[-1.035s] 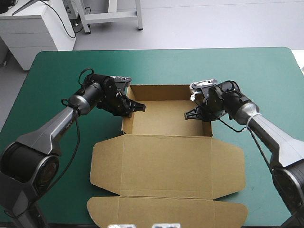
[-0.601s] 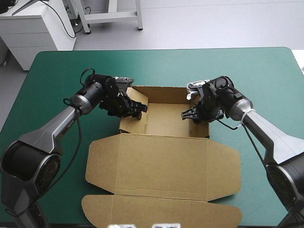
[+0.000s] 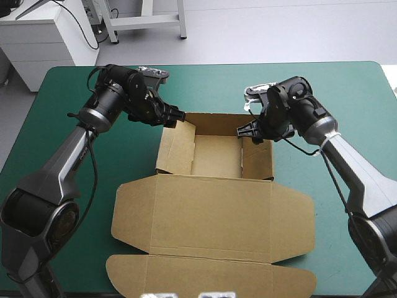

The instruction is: Fold the box

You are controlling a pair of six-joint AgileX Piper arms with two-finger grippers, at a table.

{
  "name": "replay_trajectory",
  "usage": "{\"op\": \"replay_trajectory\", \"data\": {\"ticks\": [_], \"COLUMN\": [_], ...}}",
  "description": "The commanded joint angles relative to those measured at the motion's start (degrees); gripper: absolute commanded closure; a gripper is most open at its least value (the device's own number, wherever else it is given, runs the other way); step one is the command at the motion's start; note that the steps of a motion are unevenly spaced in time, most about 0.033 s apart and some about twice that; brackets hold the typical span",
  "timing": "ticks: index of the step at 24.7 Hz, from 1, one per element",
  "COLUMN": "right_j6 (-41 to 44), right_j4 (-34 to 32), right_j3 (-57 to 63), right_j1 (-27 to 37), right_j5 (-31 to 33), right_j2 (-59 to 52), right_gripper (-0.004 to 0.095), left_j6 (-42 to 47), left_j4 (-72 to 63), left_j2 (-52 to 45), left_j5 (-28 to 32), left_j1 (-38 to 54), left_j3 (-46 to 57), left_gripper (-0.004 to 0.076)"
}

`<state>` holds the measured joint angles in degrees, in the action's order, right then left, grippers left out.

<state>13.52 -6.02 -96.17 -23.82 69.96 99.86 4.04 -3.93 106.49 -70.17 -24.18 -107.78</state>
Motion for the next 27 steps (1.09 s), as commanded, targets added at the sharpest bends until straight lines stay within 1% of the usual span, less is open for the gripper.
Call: {"op": "replay_trajectory", "data": {"ticks": [1, 2, 3, 4, 5, 7, 9, 10, 12, 14, 20, 23, 27], "right_j6": [-1.83, -1.83, -1.83, -0.90, -0.04, 0.11, 0.11, 0.89, 1.76, 2.03, 2.91, 2.91, 3.68], "right_j4": [-1.04, -0.90, -0.52, -0.50, -0.50, -0.50, -1.30, -1.84, -2.46, -2.62, -3.66, -3.66, -3.66], "right_j3": [-4.00, -4.09, -3.99, -3.99, -3.99, -3.88, -3.88, -3.88, -3.88, -3.88, -3.88, -3.88, -3.65], "right_j1": [0.01, 0.01, 0.01, 0.01, 0.01, 0.01, 0.01, 0.01, 0.01, 0.01, 0.01, 0.01, 0.01], "right_j5": [1.72, 1.72, 1.72, 1.72, 1.72, 1.72, 1.72, 1.72, 1.72, 1.72, 1.72, 1.72, 1.72], "right_j2": [-2.63, -2.87, -3.15, -3.29, -3.42, -3.54, -3.64, -3.64, -3.64, -3.64, -3.64, -3.64, -3.64], "right_gripper": [0.0396, 0.0396, 0.0396, 0.0396, 0.0396, 0.0396, 0.0396, 0.0396, 0.0396, 0.0396, 0.0396, 0.0396, 0.0396], "left_j6": [0.01, 0.01, 0.42, 0.42, 0.42, 0.42, 0.30, 0.00, 0.00, -0.09, -1.54, -1.54, -1.54], "left_j4": [3.93, 3.38, 3.38, 3.38, 3.48, 3.48, 3.25, 2.89, 2.76, 2.76, 3.93, 3.38, 0.48], "left_j2": [-3.43, -4.36, -5.32, -6.82, -8.64, -13.53, -18.68, -21.34, -24.25, -27.83, -38.33, -43.81, -50.94], "left_j5": [-3.52, -3.52, -3.52, -3.52, -3.52, -3.52, -3.52, -3.52, -3.52, -3.52, -3.07, -0.74, 5.48], "left_j1": [-0.39, -0.39, -0.39, -0.39, -0.39, -0.39, -0.39, -0.39, -0.39, -0.39, -0.39, -0.39, -0.39], "left_j3": [-9.02, -11.49, -13.28, -15.38, -16.52, -16.65, -16.54, -16.20, -14.44, -10.53, 7.52, 19.38, 35.43], "left_gripper": [0.0195, 0.0197, 0.0214, 0.0252, 0.0311, 0.0468, 0.0663, 0.0731, 0.0732, 0.0732, 0.0732, 0.0732, 0.0732]}}
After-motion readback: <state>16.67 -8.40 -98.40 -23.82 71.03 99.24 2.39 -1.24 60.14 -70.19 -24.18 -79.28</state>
